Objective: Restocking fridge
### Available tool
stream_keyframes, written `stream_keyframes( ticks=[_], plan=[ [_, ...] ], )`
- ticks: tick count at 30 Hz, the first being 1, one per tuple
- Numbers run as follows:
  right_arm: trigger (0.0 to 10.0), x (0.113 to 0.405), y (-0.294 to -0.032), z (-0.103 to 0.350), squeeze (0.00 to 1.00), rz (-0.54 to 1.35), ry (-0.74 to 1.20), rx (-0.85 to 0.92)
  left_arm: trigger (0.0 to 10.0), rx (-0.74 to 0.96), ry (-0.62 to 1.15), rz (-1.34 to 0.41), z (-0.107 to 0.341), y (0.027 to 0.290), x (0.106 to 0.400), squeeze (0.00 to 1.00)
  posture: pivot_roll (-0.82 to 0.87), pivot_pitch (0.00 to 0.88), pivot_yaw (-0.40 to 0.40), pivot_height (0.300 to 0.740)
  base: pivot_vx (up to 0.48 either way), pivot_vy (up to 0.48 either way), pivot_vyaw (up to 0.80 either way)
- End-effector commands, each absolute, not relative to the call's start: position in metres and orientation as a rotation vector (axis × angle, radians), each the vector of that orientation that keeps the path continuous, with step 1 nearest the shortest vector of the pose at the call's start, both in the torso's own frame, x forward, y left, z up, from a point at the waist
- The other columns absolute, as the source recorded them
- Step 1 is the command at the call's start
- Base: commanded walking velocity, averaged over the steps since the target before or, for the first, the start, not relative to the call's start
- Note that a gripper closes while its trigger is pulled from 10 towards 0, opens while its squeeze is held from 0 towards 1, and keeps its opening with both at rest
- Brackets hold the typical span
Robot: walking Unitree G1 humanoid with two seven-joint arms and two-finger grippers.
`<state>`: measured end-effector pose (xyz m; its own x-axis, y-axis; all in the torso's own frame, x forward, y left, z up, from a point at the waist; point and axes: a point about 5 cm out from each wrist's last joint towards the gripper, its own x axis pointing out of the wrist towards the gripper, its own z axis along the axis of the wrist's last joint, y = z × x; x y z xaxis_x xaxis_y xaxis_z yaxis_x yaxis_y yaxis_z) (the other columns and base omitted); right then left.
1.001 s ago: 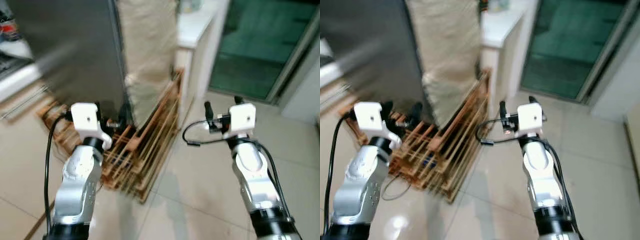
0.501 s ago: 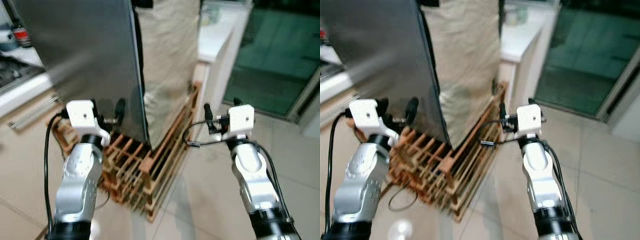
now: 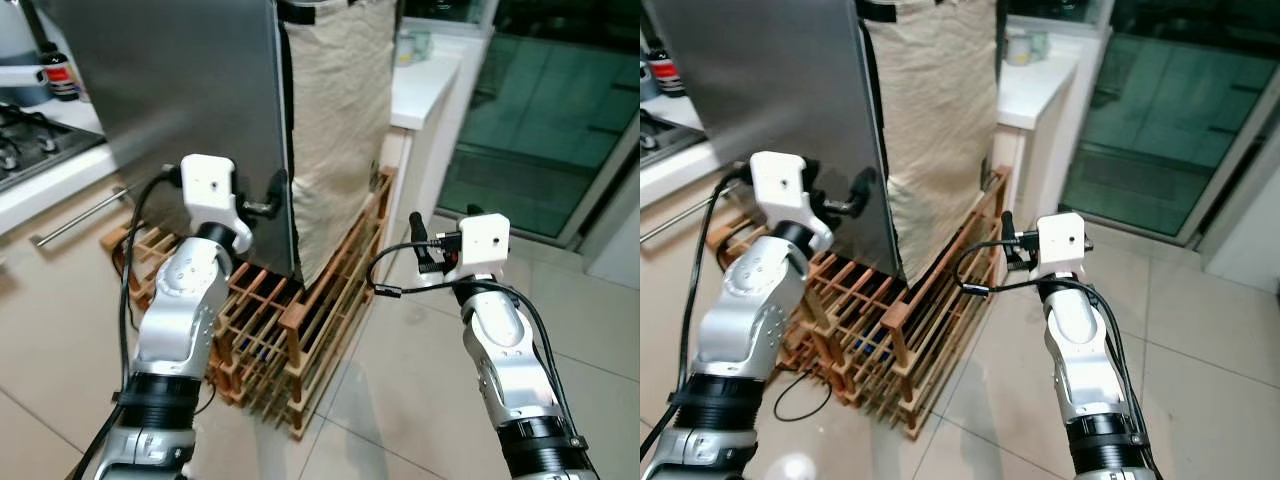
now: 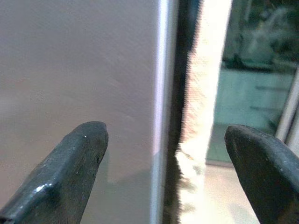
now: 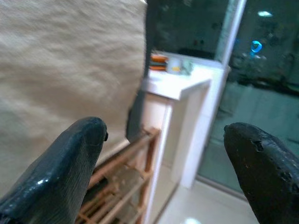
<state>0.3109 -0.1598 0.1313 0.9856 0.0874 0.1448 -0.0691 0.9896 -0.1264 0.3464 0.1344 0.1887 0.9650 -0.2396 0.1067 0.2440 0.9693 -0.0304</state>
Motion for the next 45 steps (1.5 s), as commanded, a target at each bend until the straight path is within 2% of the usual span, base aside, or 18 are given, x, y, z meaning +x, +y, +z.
stream_keyframes(
  ticks=[1, 12, 18, 23, 32, 39, 45],
  plan=[
    [10.0, 0.309, -0.162, 0.13, 0.0, 0.071, -0.139, -0.11, 10.0, -0.041, -0.089, -0.246, 0.191, 0.133, 0.353, 0.0, -0.18, 0.0, 0.071, 0.74, 0.0, 0.0, 0.0],
    [10.0, 0.305, -0.164, 0.127, 0.0, 0.061, -0.125, -0.111, 10.0, -0.074, -0.066, -0.297, 0.195, 0.121, 0.368, 0.0, -0.19, 0.0, 0.084, 0.74, 0.0, 0.0, 0.0],
    [10.0, 0.304, -0.164, 0.125, 0.0, 0.059, -0.118, -0.109, 10.0, -0.074, -0.046, -0.239, 0.196, 0.123, 0.377, 0.0, -0.19, 0.0, 0.095, 0.74, 0.0, 0.0, 0.0],
    [10.0, 0.301, -0.163, 0.124, 0.0, 0.056, -0.118, -0.108, 10.0, -0.109, -0.07, -0.25, 0.199, 0.127, 0.369, 0.0, -0.2, 0.0, 0.108, 0.74, 0.0, 0.0, 0.0],
    [10.0, 0.3, -0.167, 0.121, 0.0, 0.053, -0.107, -0.118, 10.0, -0.12, -0.021, -0.217, 0.179, 0.145, 0.352, 0.0, -0.18, 0.0, 0.096, 0.74, 0.0, 0.0, 0.0],
    [10.0, 0.301, -0.162, 0.121, 0.0, 0.074, -0.109, -0.112, 10.0, -0.117, -0.023, -0.157, 0.18, 0.148, 0.355, 0.0, -0.18, 0.0, 0.09, 0.74, 0.0, 0.0, 0.0],
    [10.0, 0.3, -0.162, 0.12, 0.0, 0.077, -0.107, -0.114, 10.0, -0.13, -0.015, -0.158, 0.181, 0.139, 0.363, 0.0, -0.19, 0.0, 0.095, 0.74, 0.0, 0.0, 0.0]
  ],
)
